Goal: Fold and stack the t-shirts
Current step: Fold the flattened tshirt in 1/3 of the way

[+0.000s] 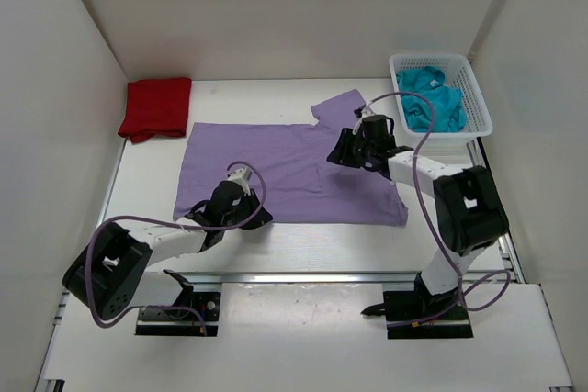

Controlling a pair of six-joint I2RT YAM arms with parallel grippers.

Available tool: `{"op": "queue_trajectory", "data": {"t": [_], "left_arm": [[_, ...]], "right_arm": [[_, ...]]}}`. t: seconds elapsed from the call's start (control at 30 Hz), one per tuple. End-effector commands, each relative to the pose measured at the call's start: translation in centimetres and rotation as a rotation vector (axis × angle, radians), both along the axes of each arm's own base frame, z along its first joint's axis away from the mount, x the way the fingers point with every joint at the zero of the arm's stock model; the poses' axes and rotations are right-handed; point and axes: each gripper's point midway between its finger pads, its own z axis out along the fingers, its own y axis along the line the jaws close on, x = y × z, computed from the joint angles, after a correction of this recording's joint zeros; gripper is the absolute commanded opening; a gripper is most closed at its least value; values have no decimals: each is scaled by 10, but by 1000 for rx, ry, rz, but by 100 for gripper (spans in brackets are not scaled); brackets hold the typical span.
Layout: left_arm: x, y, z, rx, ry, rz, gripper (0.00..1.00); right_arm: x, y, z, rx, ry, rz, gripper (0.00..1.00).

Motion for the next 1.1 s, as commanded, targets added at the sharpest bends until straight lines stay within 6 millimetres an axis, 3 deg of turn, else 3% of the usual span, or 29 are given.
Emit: {"op": "queue_trajectory", "data": {"t": [0.0, 0.13, 0.17, 0.27, 0.3, 0.37, 0.47, 0.63, 0.77, 0.87, 0.97, 1.03, 1.07], "left_arm": [[15, -4, 21, -8, -62, 5, 12], [27, -6, 16, 38, -35, 2, 13], [28, -4, 14, 44, -32, 8, 13], [30, 17, 4, 55, -11, 58, 12], [28, 26, -1, 53, 8, 90, 12], [20, 38, -12, 40, 52, 115, 12], [11, 48, -23, 40, 92, 126, 13], [-35, 55, -58, 92, 223, 75, 12], [-71, 62, -69, 106, 282, 77, 12], [-84, 63, -64, 86, 271, 82, 13], [-57, 66, -33, 48, 186, 138, 17], [-11, 64, 17, 17, 53, 181, 20], [-3, 65, 26, 41, 26, 179, 22]], "right_arm": [[-16, -7, 23, -6, -82, -9, 30], [-64, -28, 0, -30, -43, -36, 8], [-70, -30, 1, -35, -50, -40, 6], [-114, -44, -40, -94, 42, -38, 3], [-117, -47, -38, -82, 35, -44, 1], [-138, -57, -58, -99, 88, -55, 0], [-155, -67, -71, -120, 113, -68, 0], [-192, -74, -85, -147, 176, -50, 0], [-220, -73, -91, -132, 222, -35, 0], [-216, -79, -80, -104, 191, -55, 2], [-197, -74, -50, -27, 122, -33, 11], [-178, -65, -18, 26, 30, 3, 17], [-174, -63, -9, 30, 2, 15, 20]]}}
